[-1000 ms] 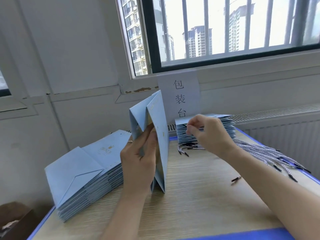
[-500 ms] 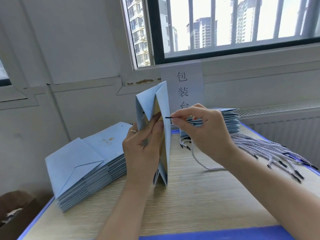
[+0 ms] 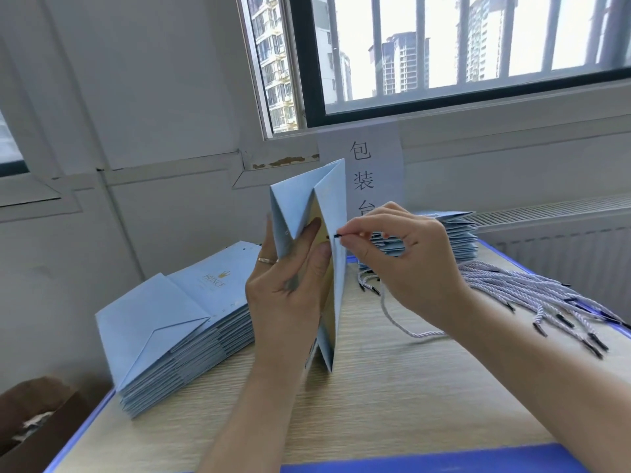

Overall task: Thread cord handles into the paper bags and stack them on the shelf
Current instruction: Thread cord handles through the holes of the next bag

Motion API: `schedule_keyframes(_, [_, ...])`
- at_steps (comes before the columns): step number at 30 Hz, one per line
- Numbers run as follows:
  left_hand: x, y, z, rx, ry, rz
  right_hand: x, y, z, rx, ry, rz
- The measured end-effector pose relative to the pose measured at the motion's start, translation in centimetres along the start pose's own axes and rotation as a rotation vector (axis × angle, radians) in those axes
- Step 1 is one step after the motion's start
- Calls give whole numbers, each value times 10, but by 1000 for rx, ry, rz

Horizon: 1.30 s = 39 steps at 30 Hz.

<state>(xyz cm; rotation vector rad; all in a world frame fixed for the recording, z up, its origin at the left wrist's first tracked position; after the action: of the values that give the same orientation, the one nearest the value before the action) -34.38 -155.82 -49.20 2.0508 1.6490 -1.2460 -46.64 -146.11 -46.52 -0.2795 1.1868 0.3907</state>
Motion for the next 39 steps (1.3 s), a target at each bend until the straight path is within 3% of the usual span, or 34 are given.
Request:
schedule_keyframes(6, [-1, 2, 8, -68, -200, 18, 3, -2, 1, 32, 111, -26])
schedule_keyframes(12, [2, 2, 0, -193, -308, -25, 10, -5, -4, 48, 58, 50])
schedule_keyframes(16, [1, 8, 1, -311, -315, -26, 16, -9, -23, 186, -52, 282])
schedule_keyframes(20, [5, 8, 3, -399, -312, 30, 20, 0, -52, 540, -110, 567])
schedule_keyframes(24, [6, 8, 7, -428, -280, 33, 26, 12, -70, 730, -318, 723])
schedule_keyframes(27, [4, 9, 10, -431, -185, 94, 29, 16, -73, 672, -447, 763])
schedule_keyframes(32, [3, 12, 21, -518, -13, 210, 40, 13, -74, 376, -752, 802])
schedule_keyframes(39, [5, 19, 28, -637, 33, 300, 38, 6, -59, 238, -651, 840])
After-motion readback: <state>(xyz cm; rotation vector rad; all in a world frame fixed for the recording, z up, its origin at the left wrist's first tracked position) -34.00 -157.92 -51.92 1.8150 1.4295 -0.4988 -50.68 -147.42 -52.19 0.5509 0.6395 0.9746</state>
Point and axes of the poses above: each hand's wrist, its own x-axis away from the middle knuckle, its own y-axis out of the back of the hand, z = x × y, the point moved 5 cm from there along -x, towards the middle knuckle, and after that the axes turned 13 degrees about -z, right-handed, at the moved point
